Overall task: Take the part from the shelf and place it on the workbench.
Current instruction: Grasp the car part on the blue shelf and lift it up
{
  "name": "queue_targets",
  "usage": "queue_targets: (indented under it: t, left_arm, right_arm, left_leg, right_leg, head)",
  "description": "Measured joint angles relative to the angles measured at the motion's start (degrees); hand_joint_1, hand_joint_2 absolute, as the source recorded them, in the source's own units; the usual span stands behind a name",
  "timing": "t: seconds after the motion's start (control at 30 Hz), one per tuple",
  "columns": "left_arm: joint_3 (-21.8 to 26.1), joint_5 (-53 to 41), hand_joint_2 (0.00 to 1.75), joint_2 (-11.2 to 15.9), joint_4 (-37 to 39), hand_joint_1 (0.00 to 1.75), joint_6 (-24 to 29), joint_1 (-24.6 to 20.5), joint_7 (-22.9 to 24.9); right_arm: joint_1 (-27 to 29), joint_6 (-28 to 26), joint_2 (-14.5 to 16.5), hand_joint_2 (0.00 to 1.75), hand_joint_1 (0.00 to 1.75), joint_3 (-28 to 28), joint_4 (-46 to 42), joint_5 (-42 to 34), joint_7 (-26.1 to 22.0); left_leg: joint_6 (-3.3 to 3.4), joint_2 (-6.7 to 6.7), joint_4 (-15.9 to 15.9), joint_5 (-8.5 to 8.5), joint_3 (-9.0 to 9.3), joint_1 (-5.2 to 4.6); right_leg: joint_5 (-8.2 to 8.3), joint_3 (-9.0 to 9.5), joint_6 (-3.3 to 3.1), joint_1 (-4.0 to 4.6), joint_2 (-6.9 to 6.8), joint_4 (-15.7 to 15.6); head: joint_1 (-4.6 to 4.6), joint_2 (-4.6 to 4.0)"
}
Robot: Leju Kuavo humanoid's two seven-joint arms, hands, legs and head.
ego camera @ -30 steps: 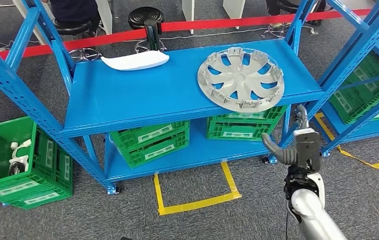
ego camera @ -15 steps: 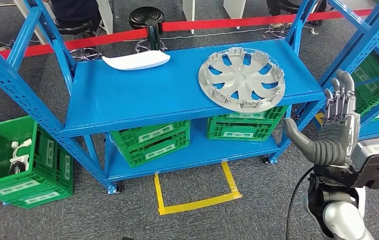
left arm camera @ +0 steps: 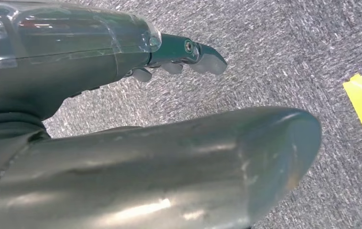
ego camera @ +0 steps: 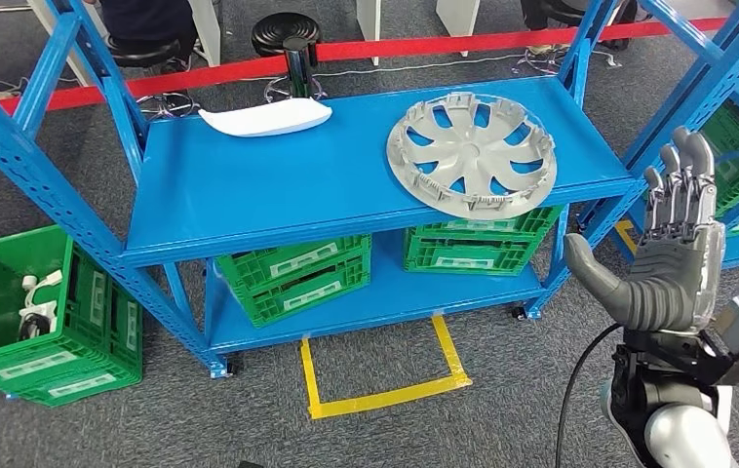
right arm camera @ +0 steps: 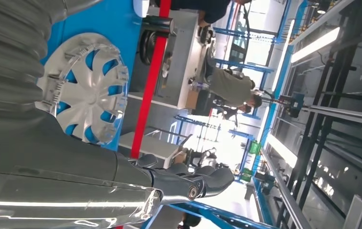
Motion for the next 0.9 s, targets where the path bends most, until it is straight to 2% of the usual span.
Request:
queue_targets:
  t: [0.47,0.6,0.7,0.77,0.83,0.87,0.9]
  left_arm:
    - [0.0,0.0,0.0,0.0,0.0,0.0,-0.1,0.0,0.0]
    - [0.0,0.0,0.0,0.0,0.0,0.0,-0.2,0.0,0.0]
    - [0.0,0.0,0.0,0.0,0.0,0.0,-0.2,-0.1,0.0]
    - [0.0,0.0,0.0,-0.1,0.0,0.0,-0.3,-0.1,0.0]
    - [0.0,0.0,0.0,-0.3,0.0,0.0,-0.4,-0.1,0.0]
    - [0.0,0.0,0.0,-0.3,0.0,0.0,-0.4,0.0,0.0]
    - [0.0,0.0,0.0,-0.3,0.0,0.0,-0.4,0.0,0.0]
  right_arm:
    - [0.2,0.1,0.0,1.75,0.0,0.1,-0.5,0.0,0.0]
    - [0.8,0.0,0.0,1.75,0.0,0.1,-0.6,0.0,-0.1]
    - [0.9,0.0,0.0,1.75,0.0,0.1,-0.9,0.0,-0.1]
    - [0.9,-0.1,-0.1,1.75,0.0,0.0,-1.0,0.0,-0.3]
    - [1.0,-0.2,-0.1,1.75,0.0,0.0,-1.1,0.0,-0.5]
    - [1.1,-0.2,-0.1,1.75,0.0,0.0,-1.1,0.0,-0.5]
    - [1.2,-0.2,-0.1,1.75,0.0,0.1,-1.1,0.0,-0.5]
  left_leg:
    - [0.1,0.06,0.2,-0.06,-0.07,-0.13]
    - [0.41,0.03,0.4,-0.12,-0.13,-0.43]
    - [0.99,0.13,-0.3,0.19,0.14,-0.26]
    - [1.37,0.33,-1.0,0.48,0.6,0.11]
    - [1.52,0.66,-1.2,0.38,0.85,0.2]
    - [1.54,0.82,-1.2,0.23,0.96,0.2]
    - [1.48,0.93,-1.2,0.02,1.13,0.2]
  right_leg:
    - [0.05,-0.01,0.12,-0.14,0.0,-0.1]
    - [0.09,-0.01,0.51,-0.36,0.02,-0.1]
    - [-0.09,-0.09,1.03,-0.37,-0.17,-0.1]
    - [-1.88,-1.78,1.42,-0.29,-1.22,3.2]
    - [-4.69,-5.64,1.73,-0.4,-2.27,10.3]
    - [-5.4,-7.48,1.86,-0.46,-2.5,13.3]
    - [-5.03,-8.58,1.97,-0.5,-2.66,14.6]
  head:
    - [-0.03,0.0]
    - [-0.04,0.0]
    - [-0.07,0.0]
    - [0.28,0.0]
    - [0.74,0.0]
    - [0.85,0.0]
    - [0.89,0.0]
